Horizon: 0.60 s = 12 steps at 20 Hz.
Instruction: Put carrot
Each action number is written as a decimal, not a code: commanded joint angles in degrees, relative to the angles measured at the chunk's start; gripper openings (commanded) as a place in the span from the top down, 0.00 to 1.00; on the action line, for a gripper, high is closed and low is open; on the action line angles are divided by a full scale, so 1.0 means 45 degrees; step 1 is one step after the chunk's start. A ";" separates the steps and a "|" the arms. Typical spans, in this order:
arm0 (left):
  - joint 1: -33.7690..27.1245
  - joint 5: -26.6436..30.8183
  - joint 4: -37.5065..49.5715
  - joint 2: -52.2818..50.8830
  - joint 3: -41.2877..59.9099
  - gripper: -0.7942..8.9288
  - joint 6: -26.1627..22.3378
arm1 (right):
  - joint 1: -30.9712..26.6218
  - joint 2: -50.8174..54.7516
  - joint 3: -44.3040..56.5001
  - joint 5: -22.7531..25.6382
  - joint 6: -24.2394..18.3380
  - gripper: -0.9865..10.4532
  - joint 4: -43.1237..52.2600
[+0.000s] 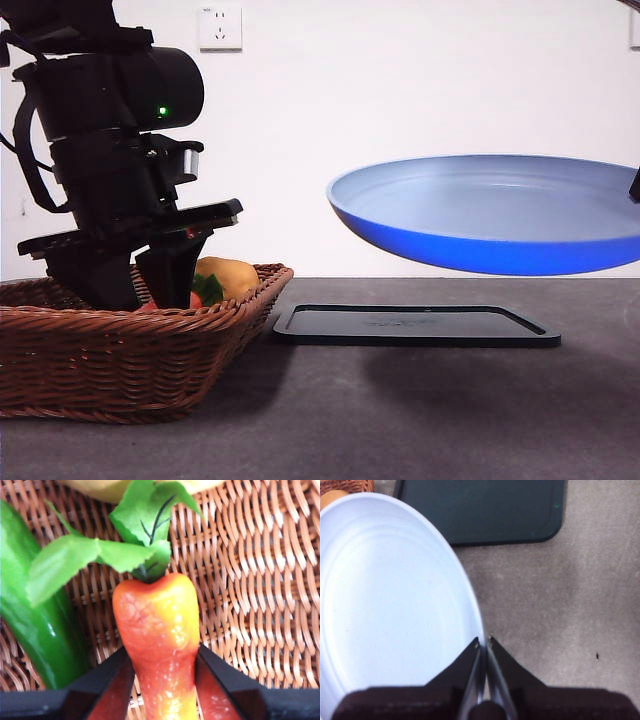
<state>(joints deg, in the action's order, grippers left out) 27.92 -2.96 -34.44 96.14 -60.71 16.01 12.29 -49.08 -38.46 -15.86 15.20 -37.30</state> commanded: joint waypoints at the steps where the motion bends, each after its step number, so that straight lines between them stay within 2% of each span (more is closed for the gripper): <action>1: 0.0053 -0.0019 -0.0136 -0.0962 -0.0136 0.79 -0.0544 | 0.0019 -0.0019 -0.0136 -0.0049 0.0087 0.91 0.0165; 2: 0.0053 -0.0131 -0.0131 -0.1841 -0.0141 0.79 -0.0622 | 0.0019 -0.0024 -0.0136 -0.0049 0.0087 0.91 0.0165; 4: 0.0053 -0.1792 0.0049 -0.3954 -0.0141 0.79 -0.0612 | 0.0024 -0.0131 -0.0136 -0.0078 0.0209 0.91 0.0160; 6: 0.0253 -0.3915 0.1564 -0.5435 -0.0141 0.79 -0.0466 | 0.0087 -0.0364 -0.0136 -0.0223 0.0583 0.91 0.0160; 8: 0.0996 -0.6062 0.3886 -0.5746 -0.0141 0.79 0.0219 | 0.0335 -0.0656 -0.0136 -0.0835 0.0767 0.91 0.0185; 10: 0.2472 -0.5979 0.5095 -0.5377 -0.0141 0.79 0.0146 | 0.0792 -0.0942 -0.0136 -0.0831 0.1020 0.91 0.0180; 12: 0.3789 -0.4741 0.4979 -0.4741 -0.0141 0.79 0.0049 | 0.1239 -0.1117 -0.0136 -0.0821 0.1093 0.91 0.0180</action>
<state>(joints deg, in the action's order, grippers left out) 44.40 -24.67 -12.19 74.02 -60.66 16.40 17.63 -53.69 -38.46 -19.31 19.16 -37.28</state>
